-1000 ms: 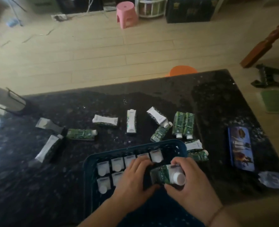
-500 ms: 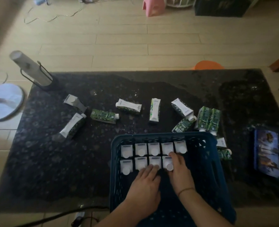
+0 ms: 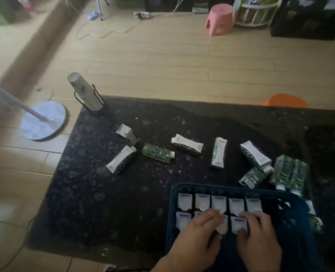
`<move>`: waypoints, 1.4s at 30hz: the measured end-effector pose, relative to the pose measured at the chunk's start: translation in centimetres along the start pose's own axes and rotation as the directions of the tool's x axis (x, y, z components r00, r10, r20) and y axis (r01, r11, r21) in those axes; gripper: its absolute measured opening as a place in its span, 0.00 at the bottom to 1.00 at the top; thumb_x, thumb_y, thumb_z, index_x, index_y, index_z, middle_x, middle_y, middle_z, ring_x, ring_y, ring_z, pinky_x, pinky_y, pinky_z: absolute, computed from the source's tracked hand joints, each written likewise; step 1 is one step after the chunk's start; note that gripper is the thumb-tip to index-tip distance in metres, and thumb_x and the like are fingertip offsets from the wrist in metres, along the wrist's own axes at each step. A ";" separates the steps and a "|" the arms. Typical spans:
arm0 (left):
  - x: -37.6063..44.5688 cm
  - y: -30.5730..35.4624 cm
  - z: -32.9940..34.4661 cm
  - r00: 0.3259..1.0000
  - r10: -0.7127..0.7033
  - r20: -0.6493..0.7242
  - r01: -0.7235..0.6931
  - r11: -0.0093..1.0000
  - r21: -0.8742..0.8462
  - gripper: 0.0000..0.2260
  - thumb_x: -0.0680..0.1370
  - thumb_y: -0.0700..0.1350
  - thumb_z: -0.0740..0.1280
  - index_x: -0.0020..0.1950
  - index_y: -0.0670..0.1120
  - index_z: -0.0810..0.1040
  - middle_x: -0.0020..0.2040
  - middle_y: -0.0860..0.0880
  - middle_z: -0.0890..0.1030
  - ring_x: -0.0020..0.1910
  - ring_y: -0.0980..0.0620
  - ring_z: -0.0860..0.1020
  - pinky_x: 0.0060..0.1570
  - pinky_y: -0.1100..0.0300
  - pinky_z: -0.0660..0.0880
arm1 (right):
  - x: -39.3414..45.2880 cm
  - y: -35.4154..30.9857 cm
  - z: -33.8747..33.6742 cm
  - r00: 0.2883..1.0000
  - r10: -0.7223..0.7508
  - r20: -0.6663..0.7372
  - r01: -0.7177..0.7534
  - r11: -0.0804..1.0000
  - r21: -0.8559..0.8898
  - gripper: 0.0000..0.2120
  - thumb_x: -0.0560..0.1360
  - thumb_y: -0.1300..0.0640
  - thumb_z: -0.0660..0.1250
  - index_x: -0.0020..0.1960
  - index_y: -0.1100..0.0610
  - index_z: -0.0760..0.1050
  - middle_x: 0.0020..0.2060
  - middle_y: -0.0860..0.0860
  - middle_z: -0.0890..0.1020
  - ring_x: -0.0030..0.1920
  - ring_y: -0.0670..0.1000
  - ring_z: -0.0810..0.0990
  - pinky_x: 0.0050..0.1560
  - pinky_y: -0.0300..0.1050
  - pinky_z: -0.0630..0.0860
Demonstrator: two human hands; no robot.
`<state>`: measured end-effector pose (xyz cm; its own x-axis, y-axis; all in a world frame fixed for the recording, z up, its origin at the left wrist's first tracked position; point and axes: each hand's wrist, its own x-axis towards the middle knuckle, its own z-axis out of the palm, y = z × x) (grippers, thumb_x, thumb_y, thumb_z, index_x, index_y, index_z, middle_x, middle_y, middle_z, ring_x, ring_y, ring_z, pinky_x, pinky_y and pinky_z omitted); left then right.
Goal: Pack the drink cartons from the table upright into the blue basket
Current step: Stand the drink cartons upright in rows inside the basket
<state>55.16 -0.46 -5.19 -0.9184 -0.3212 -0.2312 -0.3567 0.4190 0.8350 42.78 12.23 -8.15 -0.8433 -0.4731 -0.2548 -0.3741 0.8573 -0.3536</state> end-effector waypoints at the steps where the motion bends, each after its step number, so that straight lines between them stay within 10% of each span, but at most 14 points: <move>1: -0.1 -0.1 -1.6 0.994 -0.012 -0.104 0.006 0.998 -0.063 0.17 0.78 0.48 0.63 0.66 0.51 0.75 0.70 0.56 0.72 0.69 0.62 0.67 0.68 0.69 0.61 | 0.2 -1.7 -0.4 0.995 -0.049 -0.088 0.051 0.999 0.017 0.14 0.65 0.65 0.72 0.47 0.51 0.80 0.52 0.52 0.72 0.48 0.58 0.79 0.38 0.45 0.73; 4: -0.5 -2.9 -6.6 0.859 -0.005 -0.511 0.001 1.000 -0.009 0.12 0.76 0.44 0.66 0.58 0.51 0.79 0.61 0.57 0.77 0.63 0.60 0.73 0.63 0.64 0.70 | 1.8 -8.2 -1.1 0.929 -0.308 -0.207 0.325 0.944 0.052 0.08 0.70 0.56 0.62 0.44 0.54 0.80 0.48 0.53 0.75 0.48 0.54 0.74 0.40 0.47 0.76; 6: -0.5 -6.6 -10.2 0.696 -0.107 -0.710 0.271 0.955 0.121 0.14 0.73 0.45 0.70 0.58 0.50 0.79 0.61 0.53 0.77 0.62 0.53 0.73 0.64 0.59 0.69 | 3.5 -12.5 -0.7 0.870 -0.462 -0.174 0.478 0.876 0.066 0.09 0.72 0.56 0.62 0.45 0.55 0.80 0.48 0.53 0.76 0.49 0.53 0.73 0.45 0.48 0.77; 9: -0.3 -12.6 -15.0 0.456 -0.596 -0.661 0.748 0.660 -0.079 0.26 0.74 0.53 0.69 0.71 0.48 0.69 0.72 0.47 0.67 0.71 0.44 0.63 0.70 0.50 0.62 | 5.9 -18.7 1.5 0.836 -0.549 -0.016 0.548 0.833 0.070 0.08 0.71 0.58 0.70 0.50 0.54 0.79 0.51 0.50 0.77 0.53 0.51 0.73 0.50 0.46 0.76; 11: -0.1 -16.3 -16.7 0.417 -0.733 -0.537 0.842 0.534 -0.076 0.33 0.75 0.56 0.67 0.76 0.48 0.59 0.77 0.46 0.59 0.75 0.43 0.56 0.72 0.48 0.60 | 7.2 -22.2 3.4 0.817 -0.561 0.133 0.558 0.827 0.061 0.12 0.72 0.54 0.68 0.55 0.52 0.77 0.55 0.48 0.76 0.59 0.51 0.71 0.58 0.47 0.75; 18: 4.0 -24.9 -18.3 0.536 -0.677 -0.504 0.816 0.568 0.105 0.38 0.72 0.58 0.70 0.76 0.49 0.56 0.75 0.48 0.60 0.73 0.43 0.59 0.69 0.45 0.63 | 9.8 -27.9 8.9 0.626 -0.511 0.589 0.621 0.783 0.019 0.19 0.76 0.47 0.61 0.67 0.46 0.68 0.64 0.43 0.69 0.67 0.47 0.65 0.66 0.48 0.69; 28: 1.3 -27.7 -20.9 0.673 -0.673 -0.306 0.660 0.734 -0.162 0.14 0.81 0.50 0.61 0.65 0.47 0.73 0.58 0.45 0.79 0.53 0.49 0.76 0.49 0.58 0.71 | 10.1 -27.5 9.2 0.708 -0.499 0.500 0.516 0.849 0.116 0.17 0.76 0.48 0.64 0.64 0.47 0.71 0.61 0.43 0.73 0.62 0.45 0.71 0.58 0.36 0.67; 31: -1.9 -23.4 -21.6 0.761 -0.645 -0.071 0.508 0.660 -0.553 0.09 0.83 0.48 0.58 0.58 0.53 0.77 0.56 0.49 0.81 0.55 0.51 0.78 0.49 0.65 0.73 | 9.6 -28.1 8.0 0.752 -0.429 0.501 0.302 0.899 0.317 0.26 0.74 0.42 0.65 0.70 0.41 0.63 0.64 0.42 0.70 0.63 0.45 0.72 0.61 0.41 0.72; 34: -3.2 -17.7 -21.2 0.898 -0.438 0.039 0.380 0.730 -0.568 0.11 0.79 0.49 0.61 0.57 0.55 0.80 0.56 0.50 0.83 0.54 0.53 0.80 0.56 0.57 0.76 | 8.0 -27.8 5.0 0.698 -0.335 0.633 0.058 0.907 0.417 0.27 0.71 0.33 0.61 0.68 0.31 0.59 0.60 0.44 0.74 0.55 0.51 0.79 0.49 0.47 0.80; 38: -2.3 -10.5 -18.6 0.963 -0.230 0.143 0.270 0.840 -0.470 0.11 0.78 0.47 0.64 0.59 0.56 0.80 0.54 0.53 0.83 0.53 0.56 0.81 0.54 0.57 0.77 | 4.0 -23.0 -2.2 0.742 -0.236 0.627 -0.172 0.837 0.519 0.05 0.73 0.49 0.69 0.49 0.45 0.77 0.40 0.52 0.83 0.30 0.51 0.81 0.28 0.43 0.78; 42: 0.1 -4.5 -15.2 0.972 -0.072 0.225 0.203 0.745 -0.636 0.14 0.76 0.51 0.67 0.61 0.55 0.78 0.54 0.50 0.82 0.53 0.52 0.80 0.51 0.60 0.76 | -1.4 -14.8 -8.2 0.881 0.110 0.461 -0.413 0.656 0.632 0.10 0.68 0.62 0.75 0.42 0.49 0.80 0.34 0.51 0.83 0.26 0.58 0.78 0.28 0.49 0.76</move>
<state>59.26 -15.31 -1.33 -0.9053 -0.1507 -0.3972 -0.3429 -0.2928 0.8926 46.38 1.86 4.90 -0.6060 -0.4154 -0.6783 0.3466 0.6297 -0.6953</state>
